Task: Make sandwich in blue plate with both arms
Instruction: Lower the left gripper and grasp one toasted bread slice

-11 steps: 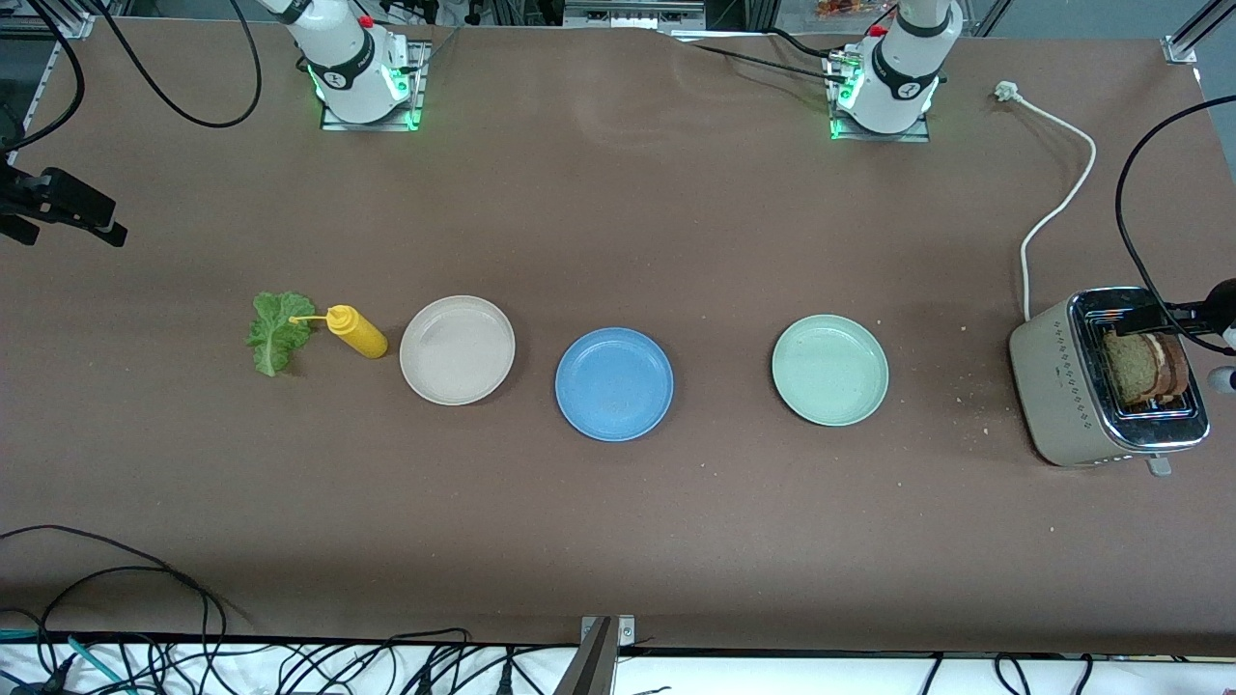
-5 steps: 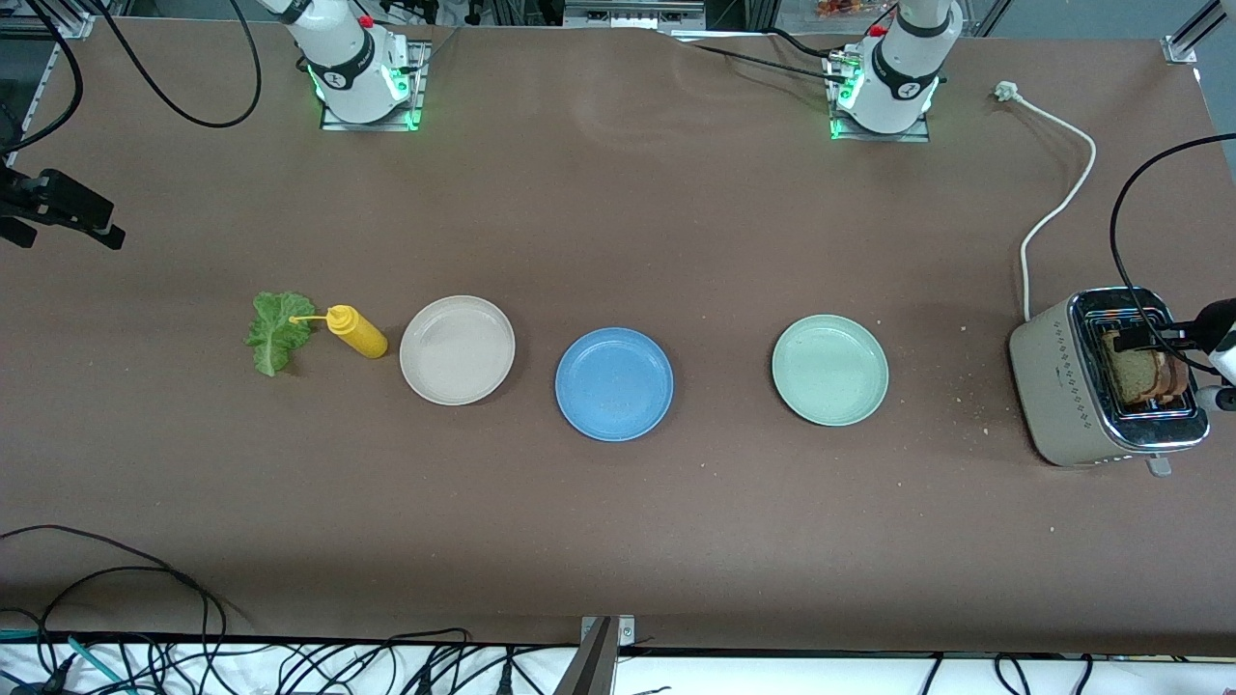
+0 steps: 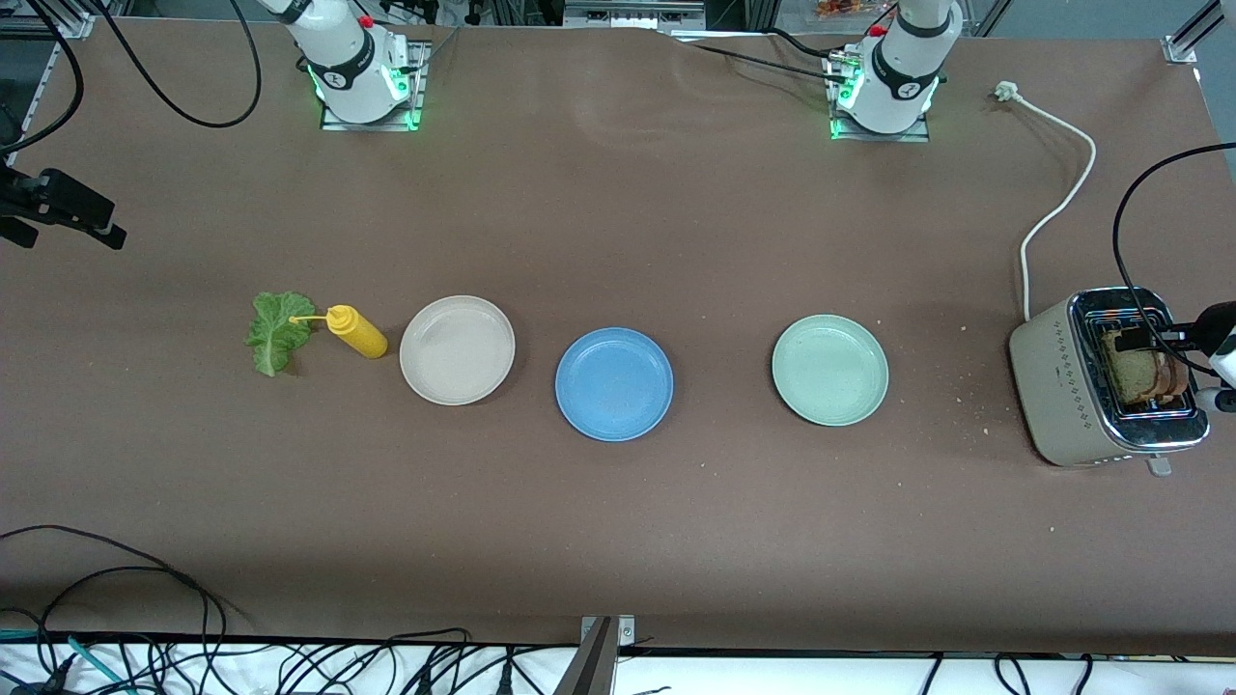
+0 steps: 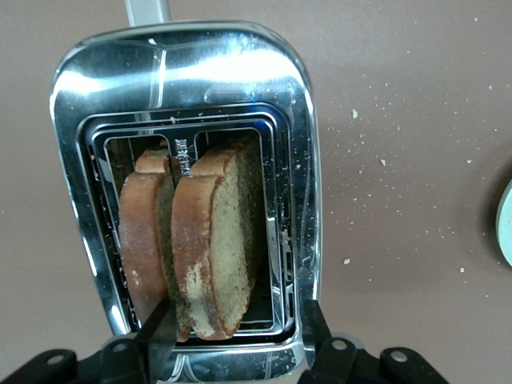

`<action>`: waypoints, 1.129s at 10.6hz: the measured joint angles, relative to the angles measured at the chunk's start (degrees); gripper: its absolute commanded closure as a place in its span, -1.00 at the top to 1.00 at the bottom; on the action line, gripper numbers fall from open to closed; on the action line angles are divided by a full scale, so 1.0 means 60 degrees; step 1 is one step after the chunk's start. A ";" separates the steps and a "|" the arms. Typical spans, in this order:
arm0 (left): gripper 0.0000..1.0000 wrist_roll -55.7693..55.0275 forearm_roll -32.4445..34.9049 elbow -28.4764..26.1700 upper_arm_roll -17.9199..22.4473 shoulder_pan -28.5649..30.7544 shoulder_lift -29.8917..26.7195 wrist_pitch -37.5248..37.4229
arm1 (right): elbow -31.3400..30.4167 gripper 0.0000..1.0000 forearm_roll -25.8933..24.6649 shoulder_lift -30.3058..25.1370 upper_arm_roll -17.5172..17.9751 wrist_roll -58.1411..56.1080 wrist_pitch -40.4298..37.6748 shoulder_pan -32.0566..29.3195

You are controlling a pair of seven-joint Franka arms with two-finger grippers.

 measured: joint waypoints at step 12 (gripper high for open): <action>-1.00 0.0072 0.0002 0.0009 0.0007 0.0089 0.0246 0.0009 | 0.0007 1.00 0.0634 -0.0016 -0.0002 0.0000 0.0005 0.0001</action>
